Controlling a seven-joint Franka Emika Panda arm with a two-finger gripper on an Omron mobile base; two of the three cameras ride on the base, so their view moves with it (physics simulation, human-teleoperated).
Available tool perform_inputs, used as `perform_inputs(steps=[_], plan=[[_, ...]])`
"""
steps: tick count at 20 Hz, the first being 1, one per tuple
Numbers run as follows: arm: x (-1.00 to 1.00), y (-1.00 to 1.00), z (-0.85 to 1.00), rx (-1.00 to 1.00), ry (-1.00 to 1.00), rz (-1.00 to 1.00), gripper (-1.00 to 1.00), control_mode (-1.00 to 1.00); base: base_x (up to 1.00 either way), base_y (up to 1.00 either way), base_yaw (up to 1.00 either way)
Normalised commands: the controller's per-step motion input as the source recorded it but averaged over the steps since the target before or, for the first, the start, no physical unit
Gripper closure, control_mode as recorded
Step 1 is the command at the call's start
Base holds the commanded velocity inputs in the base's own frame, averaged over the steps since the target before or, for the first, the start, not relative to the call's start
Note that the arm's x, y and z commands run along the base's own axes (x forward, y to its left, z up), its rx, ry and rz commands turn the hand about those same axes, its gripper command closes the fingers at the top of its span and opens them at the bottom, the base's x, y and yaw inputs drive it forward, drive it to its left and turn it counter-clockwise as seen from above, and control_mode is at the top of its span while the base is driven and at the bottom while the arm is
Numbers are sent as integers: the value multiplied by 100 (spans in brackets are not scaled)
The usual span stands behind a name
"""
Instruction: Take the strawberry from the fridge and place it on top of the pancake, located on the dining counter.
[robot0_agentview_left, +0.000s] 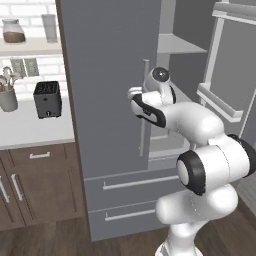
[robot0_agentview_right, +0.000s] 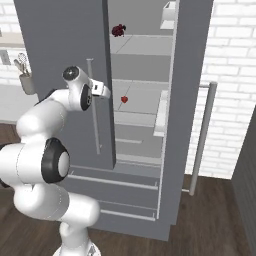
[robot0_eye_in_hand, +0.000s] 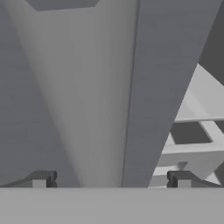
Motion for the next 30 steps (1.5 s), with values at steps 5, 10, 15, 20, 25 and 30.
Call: perform_inputs(steps=[5, 10, 15, 20, 25, 30], plan=[[8, 0, -4, 0, -7, 0, 100, -100, 0, 0, 0], [-2, 17, -2, 0, -5, -2, 100, -100, 0, 0, 0], [-67, 24, 0, 0, -2, -18, 100, -100, 0, 0, 0], [-90, 32, 0, 0, 0, -20, 100, -100, 0, 0, 0], [-96, 33, 0, 0, 0, -17, 100, -100, 0, 0, 0], [-64, 25, -3, 0, 0, -9, 100, -100, 0, 0, 0]])
